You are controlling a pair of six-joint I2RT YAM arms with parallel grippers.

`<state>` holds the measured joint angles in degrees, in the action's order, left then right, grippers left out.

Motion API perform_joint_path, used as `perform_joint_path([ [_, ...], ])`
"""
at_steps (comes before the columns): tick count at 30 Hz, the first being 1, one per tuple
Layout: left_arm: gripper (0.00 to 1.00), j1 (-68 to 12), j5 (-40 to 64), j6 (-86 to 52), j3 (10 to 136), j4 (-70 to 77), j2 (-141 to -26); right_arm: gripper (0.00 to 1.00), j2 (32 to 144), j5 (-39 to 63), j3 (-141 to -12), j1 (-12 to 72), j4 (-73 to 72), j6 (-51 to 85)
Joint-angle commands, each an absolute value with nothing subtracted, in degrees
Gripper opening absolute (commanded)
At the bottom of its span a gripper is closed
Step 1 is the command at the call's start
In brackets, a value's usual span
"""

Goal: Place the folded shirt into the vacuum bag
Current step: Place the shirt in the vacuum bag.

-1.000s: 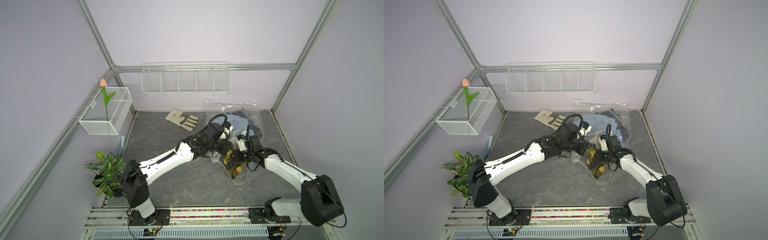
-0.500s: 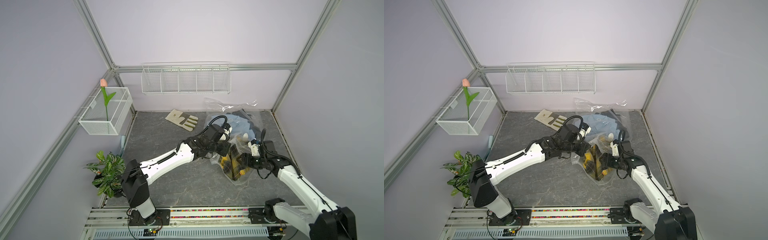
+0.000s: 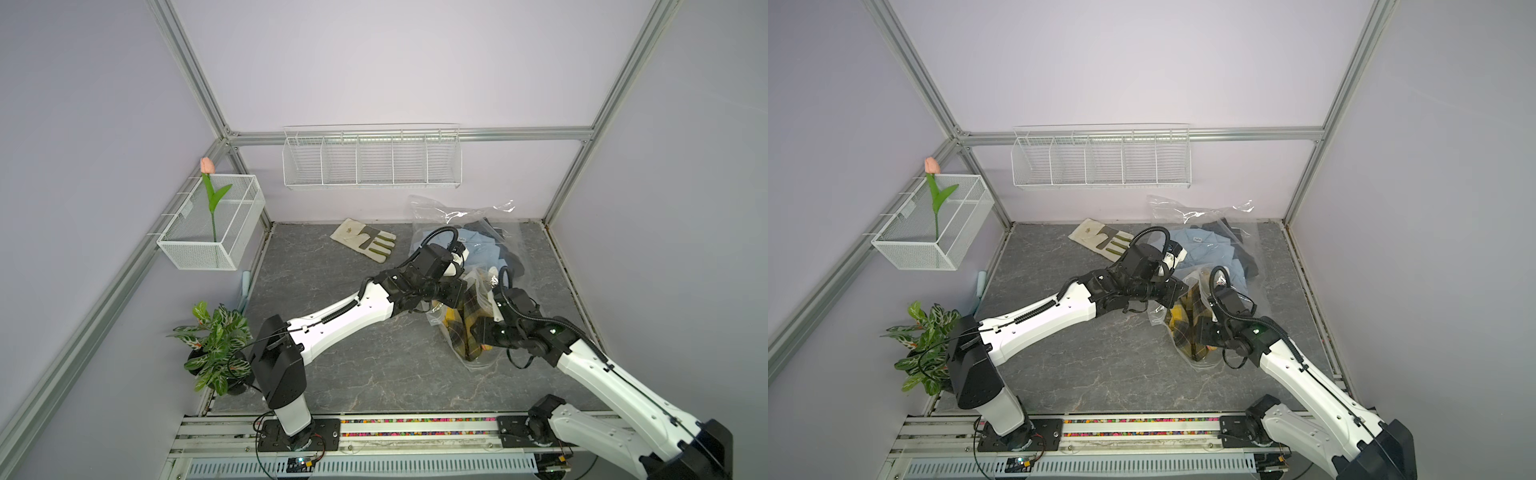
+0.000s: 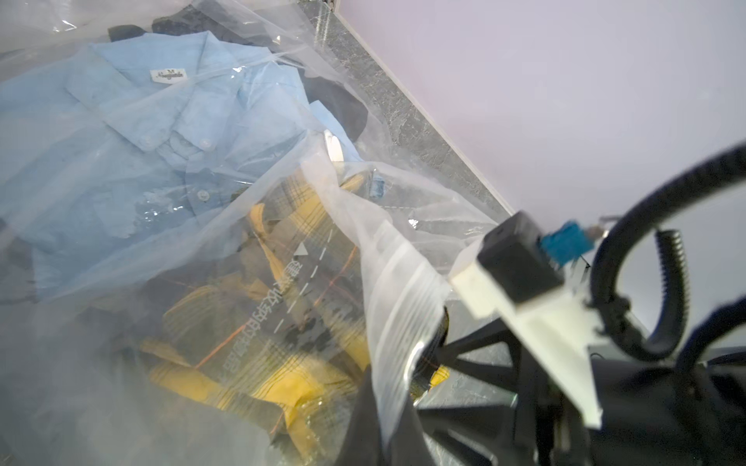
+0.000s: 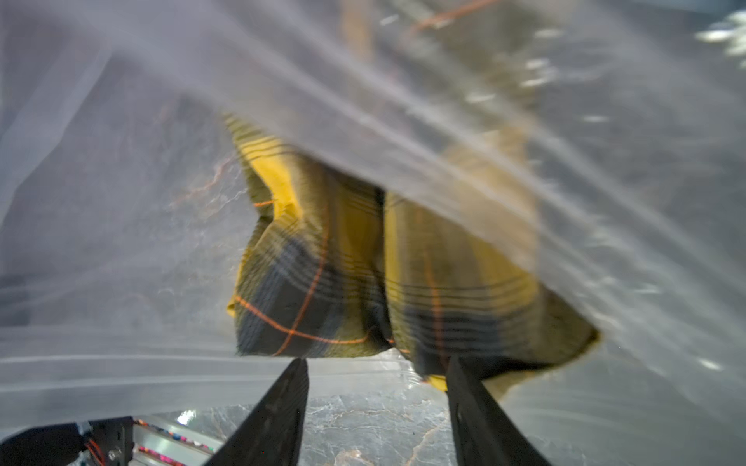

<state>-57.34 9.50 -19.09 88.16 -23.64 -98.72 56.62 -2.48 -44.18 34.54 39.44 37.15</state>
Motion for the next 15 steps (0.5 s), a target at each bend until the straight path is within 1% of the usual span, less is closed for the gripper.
perform_joint_path([
  [1, 0.00, -57.39, 12.27, -20.78, 91.66, -20.54, -100.02, 0.50, 58.56, -2.07, -41.06, 36.59, 26.01, 44.00],
  [2, 0.00, -57.48, 12.42, -20.96, 91.75, -20.40, -99.74, 0.47, 59.06, -1.72, -39.71, 36.06, 21.79, 44.60],
  [4, 0.00, -57.49, 12.31, -21.07, 91.31, -20.53, -98.56, 0.40, 60.92, -0.36, -37.18, 32.44, 15.77, 45.90],
  [7, 0.00, -57.48, 11.60, -20.86, 89.83, -21.25, -96.55, 0.36, 64.62, 2.24, -34.60, 26.04, 9.58, 45.10],
  [11, 0.00, -57.52, 10.64, -20.97, 88.26, -21.23, -94.43, 0.33, 70.38, 2.27, -33.50, 19.62, 13.76, 41.12],
  [13, 0.00, -57.49, 9.83, -20.85, 88.00, -21.34, -93.51, 0.32, 68.33, -3.15, -31.10, 16.83, 18.46, 42.43],
  [14, 0.00, -57.48, 9.41, -20.62, 87.95, -21.46, -93.25, 0.33, 66.41, -5.57, -30.12, 16.08, 20.10, 42.91],
  [15, 0.00, -57.48, 9.06, -20.31, 87.86, -21.71, -93.16, 0.38, 64.09, -7.59, -29.12, 15.67, 21.07, 42.97],
])
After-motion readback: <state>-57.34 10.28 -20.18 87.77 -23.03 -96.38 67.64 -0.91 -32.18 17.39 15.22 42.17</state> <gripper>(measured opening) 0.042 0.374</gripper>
